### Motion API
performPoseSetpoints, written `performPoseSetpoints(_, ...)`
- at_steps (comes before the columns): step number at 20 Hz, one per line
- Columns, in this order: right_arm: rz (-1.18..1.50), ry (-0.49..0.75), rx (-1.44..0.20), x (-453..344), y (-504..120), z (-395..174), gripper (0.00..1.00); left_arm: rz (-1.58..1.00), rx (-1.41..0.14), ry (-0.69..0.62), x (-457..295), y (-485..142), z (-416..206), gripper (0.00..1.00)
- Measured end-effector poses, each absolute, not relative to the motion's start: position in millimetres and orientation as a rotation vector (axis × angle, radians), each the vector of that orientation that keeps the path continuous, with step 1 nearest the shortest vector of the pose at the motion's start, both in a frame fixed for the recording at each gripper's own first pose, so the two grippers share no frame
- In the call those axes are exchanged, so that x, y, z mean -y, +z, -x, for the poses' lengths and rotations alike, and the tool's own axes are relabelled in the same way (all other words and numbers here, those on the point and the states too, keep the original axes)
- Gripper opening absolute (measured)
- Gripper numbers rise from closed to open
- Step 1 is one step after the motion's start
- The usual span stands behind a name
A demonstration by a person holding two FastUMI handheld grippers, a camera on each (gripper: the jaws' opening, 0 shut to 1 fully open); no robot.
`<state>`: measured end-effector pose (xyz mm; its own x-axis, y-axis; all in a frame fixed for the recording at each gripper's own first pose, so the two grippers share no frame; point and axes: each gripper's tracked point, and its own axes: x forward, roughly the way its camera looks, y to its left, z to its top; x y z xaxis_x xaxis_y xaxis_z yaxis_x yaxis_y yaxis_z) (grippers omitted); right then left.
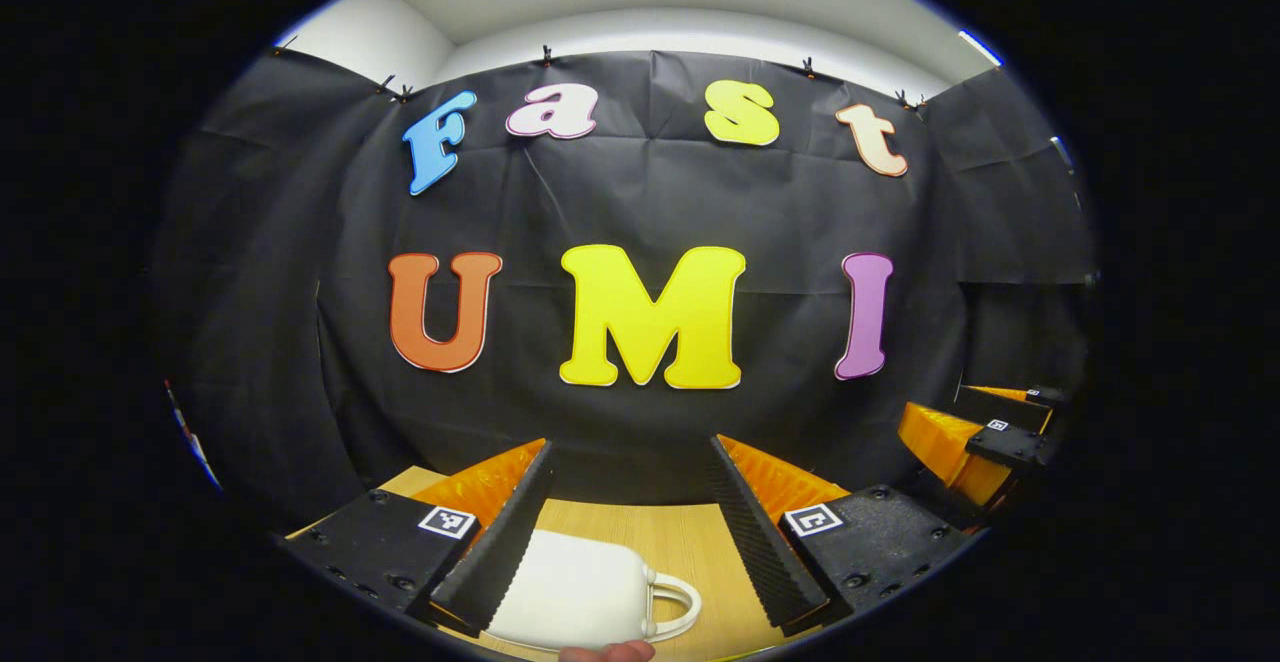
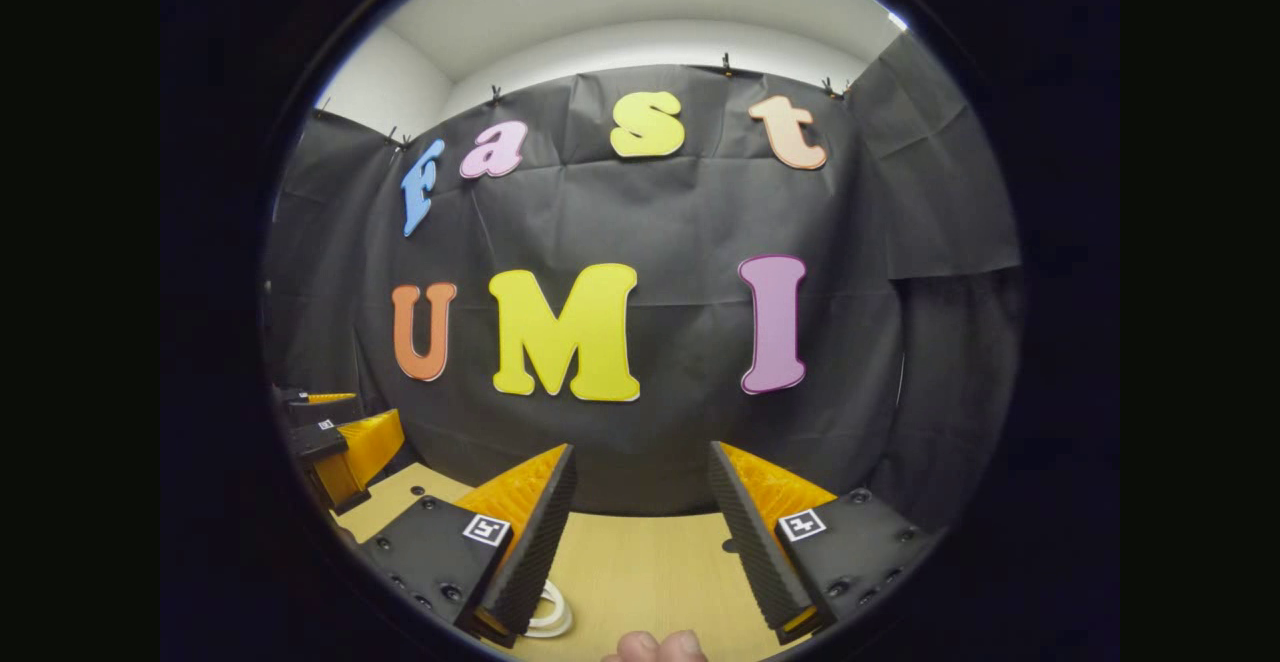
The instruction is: First open the suitcase, pack the skin care products into it, and then close the suitcase.
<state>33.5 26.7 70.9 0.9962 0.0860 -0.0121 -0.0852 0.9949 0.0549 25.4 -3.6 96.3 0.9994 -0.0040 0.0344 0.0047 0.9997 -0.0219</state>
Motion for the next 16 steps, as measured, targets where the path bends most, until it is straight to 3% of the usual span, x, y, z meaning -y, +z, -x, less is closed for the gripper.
performPoseSetpoints(3, -0.061, 0.095, -0.026, -30, 69, -33, 0.78, 0.030, 0.023, -0.018, 6, 94, -27, 1.00)
performPoseSetpoints(5, -0.053, 0.101, -0.025, -32, 68, -34, 0.78, 0.033, 0.016, -0.017, 6, 93, -27, 0.96)
performPoseSetpoints(11, -0.050, 0.113, -0.029, -37, 68, -34, 0.76, 0.020, 0.015, -0.012, 4, 94, -28, 0.96)
performPoseSetpoints(12, -0.050, 0.112, -0.030, -37, 67, -35, 0.78, 0.020, 0.017, -0.009, 5, 94, -28, 1.00)
performPoseSetpoints(13, -0.049, 0.113, -0.029, -36, 68, -36, 0.78, 0.019, 0.019, -0.008, 4, 95, -28, 0.96)
performPoseSetpoints(16, -0.051, 0.111, -0.027, -35, 68, -36, 0.78, 0.018, 0.019, -0.005, 5, 95, -28, 0.96)
